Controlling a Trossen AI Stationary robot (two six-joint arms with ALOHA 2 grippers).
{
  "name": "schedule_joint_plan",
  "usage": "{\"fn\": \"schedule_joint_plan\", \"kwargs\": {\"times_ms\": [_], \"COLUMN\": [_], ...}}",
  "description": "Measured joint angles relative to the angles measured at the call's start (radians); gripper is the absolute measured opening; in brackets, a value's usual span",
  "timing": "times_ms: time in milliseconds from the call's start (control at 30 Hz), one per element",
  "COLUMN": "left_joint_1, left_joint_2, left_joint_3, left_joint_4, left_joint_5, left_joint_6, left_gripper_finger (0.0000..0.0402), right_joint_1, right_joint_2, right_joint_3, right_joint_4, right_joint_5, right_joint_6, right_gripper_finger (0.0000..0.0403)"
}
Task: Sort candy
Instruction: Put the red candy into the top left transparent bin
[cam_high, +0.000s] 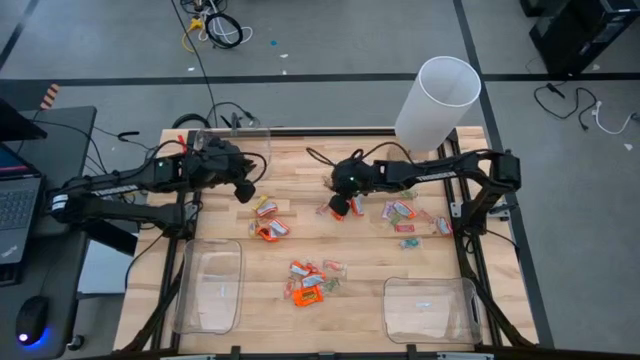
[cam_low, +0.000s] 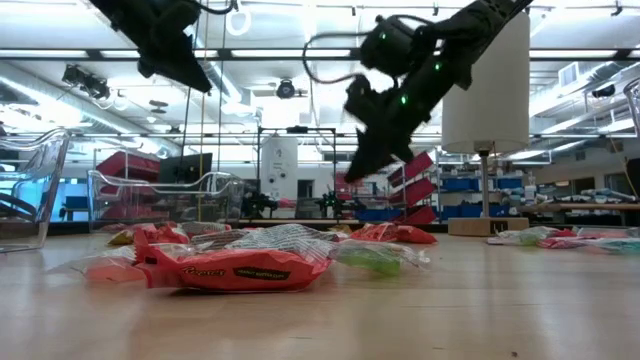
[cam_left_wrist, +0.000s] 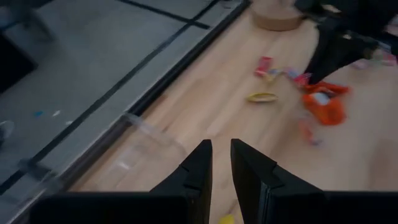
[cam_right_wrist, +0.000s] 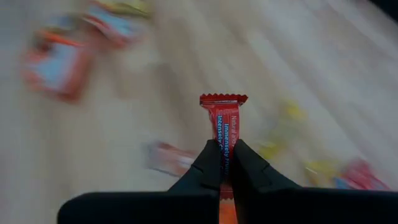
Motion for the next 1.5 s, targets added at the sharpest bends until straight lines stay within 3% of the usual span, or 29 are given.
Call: {"fn": "schedule_joint_plan", "kwargs": {"times_ms": [267, 667, 800, 1000, 1500], "left_joint_1": [-0.074, -0.203, -0.229, -0.258, -0.267], "left_joint_2": [0.097, 0.241, 0.269, 0.309, 0.383], "left_joint_3": [0.000, 0.000, 0.000, 0.000, 0.000], "left_joint_4": [0.134, 0.315, 0.361, 0.430, 0.492], "left_joint_5": [0.111, 0.142, 0.182, 0.323, 0.317], "left_joint_6": [0.150, 0.385, 0.440, 0.533, 0.573], "left_gripper_finger": [0.0063, 0.0063, 0.0063, 0.0063, 0.0063], "right_joint_1": [0.026, 0.061, 0.062, 0.061, 0.060], "right_joint_2": [-0.002, -0.002, -0.002, -0.002, -0.002], "right_joint_3": [0.001, 0.001, 0.001, 0.001, 0.001], "right_joint_4": [0.174, 0.391, 0.421, 0.430, 0.441], "right_joint_5": [-0.341, -0.595, -0.613, -0.613, -0.654], "right_joint_6": [0.002, 0.044, 0.078, 0.142, 0.201], "right_gripper_finger": [0.0012, 0.0012, 0.0012, 0.0012, 0.0012]}}
